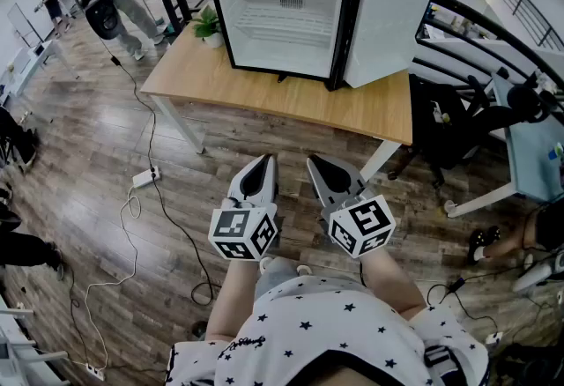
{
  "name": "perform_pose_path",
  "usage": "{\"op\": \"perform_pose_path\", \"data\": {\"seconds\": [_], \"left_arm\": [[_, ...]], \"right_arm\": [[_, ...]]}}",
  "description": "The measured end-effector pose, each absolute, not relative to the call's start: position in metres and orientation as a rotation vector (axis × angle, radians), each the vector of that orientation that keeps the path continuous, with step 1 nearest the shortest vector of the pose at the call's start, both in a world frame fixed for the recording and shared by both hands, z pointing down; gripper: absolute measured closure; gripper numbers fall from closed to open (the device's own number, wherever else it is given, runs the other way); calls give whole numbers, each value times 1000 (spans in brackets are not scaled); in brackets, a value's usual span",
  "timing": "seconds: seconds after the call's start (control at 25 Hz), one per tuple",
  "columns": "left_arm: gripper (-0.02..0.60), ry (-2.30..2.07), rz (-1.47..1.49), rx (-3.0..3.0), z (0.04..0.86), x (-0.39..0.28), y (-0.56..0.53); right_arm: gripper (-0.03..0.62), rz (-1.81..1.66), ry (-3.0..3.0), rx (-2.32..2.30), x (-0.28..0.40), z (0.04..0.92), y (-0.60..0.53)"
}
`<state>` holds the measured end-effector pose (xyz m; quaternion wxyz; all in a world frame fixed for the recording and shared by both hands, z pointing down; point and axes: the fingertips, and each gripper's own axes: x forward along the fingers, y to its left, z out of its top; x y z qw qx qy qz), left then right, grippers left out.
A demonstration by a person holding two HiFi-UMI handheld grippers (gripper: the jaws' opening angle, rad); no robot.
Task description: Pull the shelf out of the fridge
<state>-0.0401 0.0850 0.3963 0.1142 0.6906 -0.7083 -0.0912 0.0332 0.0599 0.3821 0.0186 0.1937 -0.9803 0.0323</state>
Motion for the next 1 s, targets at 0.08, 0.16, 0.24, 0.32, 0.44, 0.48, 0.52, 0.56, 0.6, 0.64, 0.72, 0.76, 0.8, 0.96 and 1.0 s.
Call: {"op": "perform_pose_path", "data": {"seconds": [0.08, 0.16, 0.24, 0.32, 0.44, 0.48, 0.52, 0.56, 0.6, 0.64, 0.72, 0.76, 0.8, 0.96, 1.0], "left_arm": [[577, -2081, -260, 2013, 397, -41, 89], [577, -2073, -241, 2013, 399, -41, 93], [577, -2068, -228, 2017, 400, -40, 96], [577, -2074, -228, 2012, 399, -41, 98], [577, -2085, -226, 2002, 399, -43, 100], [577, -2087, -224, 1999, 399, -43, 100], [577, -2089, -222, 1995, 400, -43, 101], [577, -2090, -220, 1992, 401, -42, 101], [577, -2091, -217, 1990, 401, -41, 101], [577, -2093, -213, 1989, 402, -40, 101], [577, -2096, -208, 1992, 400, -39, 100], [577, -2098, -211, 1992, 399, -39, 99], [577, -2100, -217, 1987, 399, -39, 99], [577, -2111, -244, 1954, 400, -41, 105], [577, -2115, -243, 1952, 400, -42, 105]], "right_arm": [[574, 107, -3040, 605, 33, 385, 64], [574, 120, -3038, 619, 34, 387, 68], [574, 130, -3038, 626, 35, 388, 72], [574, 129, -3042, 615, 33, 386, 74], [574, 132, -3050, 600, 30, 385, 76], [574, 135, -3051, 596, 30, 385, 77], [574, 139, -3053, 591, 30, 386, 78], [574, 145, -3057, 585, 30, 387, 79], [574, 152, -3063, 579, 31, 386, 80], [574, 159, -3069, 575, 31, 386, 80], [574, 165, -3072, 576, 30, 385, 79], [574, 164, -3068, 578, 30, 385, 77], [572, 165, -3063, 579, 29, 385, 77], [574, 190, -3050, 564, 32, 392, 80], [572, 195, -3050, 564, 31, 393, 79]]}}
